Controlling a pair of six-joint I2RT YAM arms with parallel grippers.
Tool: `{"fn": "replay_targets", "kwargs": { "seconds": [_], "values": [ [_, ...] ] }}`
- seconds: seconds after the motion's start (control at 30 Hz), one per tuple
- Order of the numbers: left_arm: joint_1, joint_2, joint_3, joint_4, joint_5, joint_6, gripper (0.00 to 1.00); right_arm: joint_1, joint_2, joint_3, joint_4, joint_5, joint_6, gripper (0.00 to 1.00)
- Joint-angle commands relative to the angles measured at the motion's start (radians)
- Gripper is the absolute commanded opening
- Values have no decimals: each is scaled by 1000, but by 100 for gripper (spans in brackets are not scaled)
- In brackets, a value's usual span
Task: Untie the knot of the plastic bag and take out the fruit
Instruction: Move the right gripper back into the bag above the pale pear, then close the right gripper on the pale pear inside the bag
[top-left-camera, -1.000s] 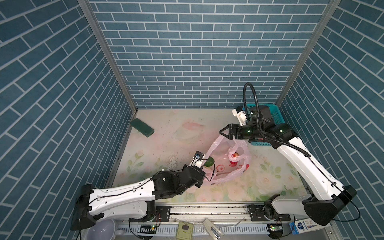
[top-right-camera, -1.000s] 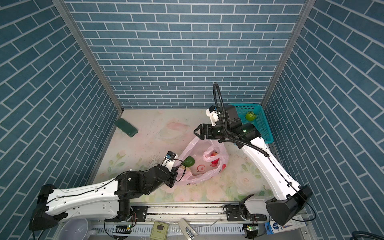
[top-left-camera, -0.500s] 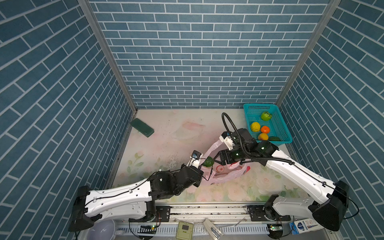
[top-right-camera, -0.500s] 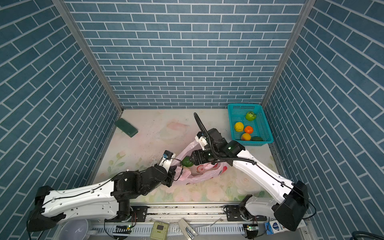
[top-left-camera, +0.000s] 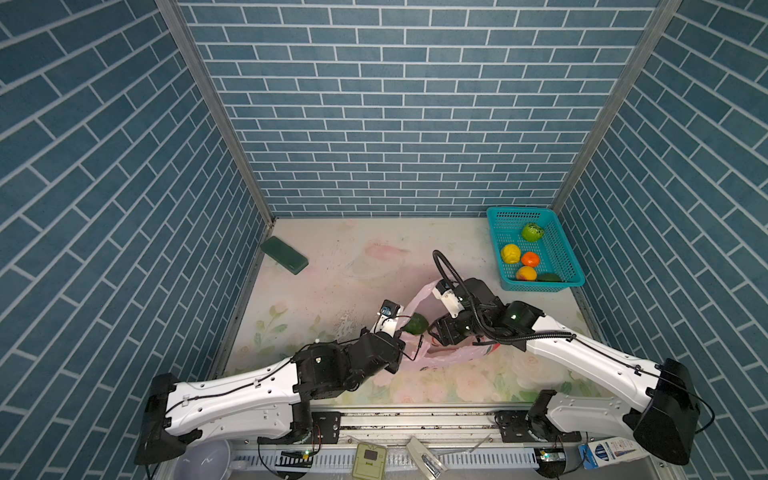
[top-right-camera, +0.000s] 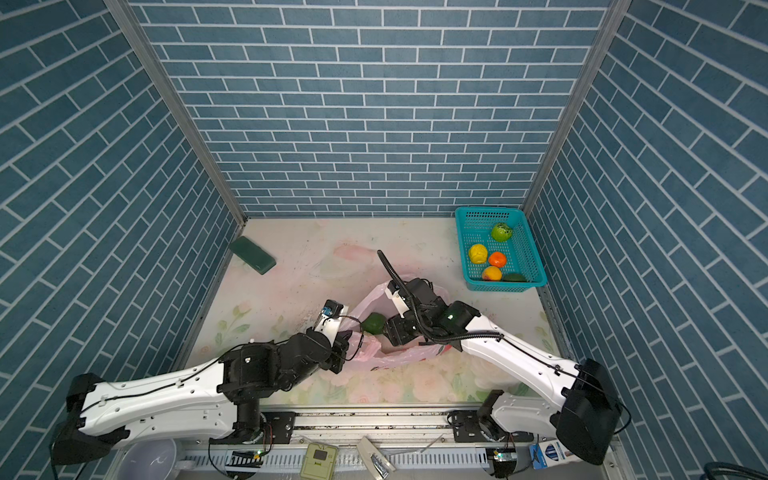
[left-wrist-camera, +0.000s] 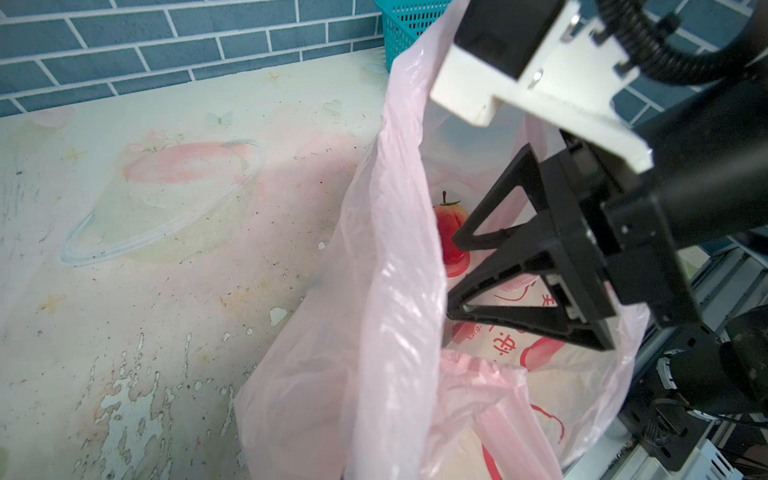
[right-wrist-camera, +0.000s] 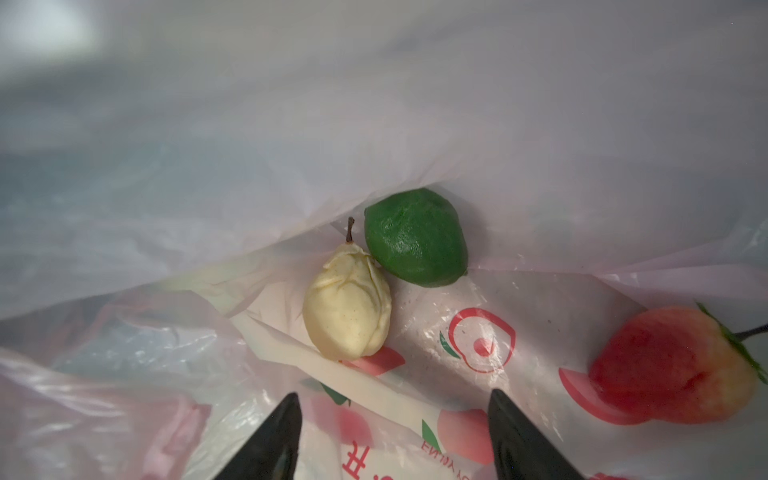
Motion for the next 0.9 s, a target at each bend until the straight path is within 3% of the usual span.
{"fn": "replay_targets", "kwargs": {
  "seconds": [0.0,0.3,0.5,0.77,0.87],
  "values": [
    [7,-19,8,-14,-28,-5,0,36,4,-55,41,35,-25,69],
    [15,0,38,-2,-14,15,0,75,118,-129,110,26,21,69],
    [15,20,56,-7,12,32,0,75,228,-68,208,5,37,69],
    [16,43,59,-55,90,28,0,73,279,-27,363,35,186,87],
    [16,41,46,-90,121,11,0,71,273,-37,395,107,255,92]
  ]
}}
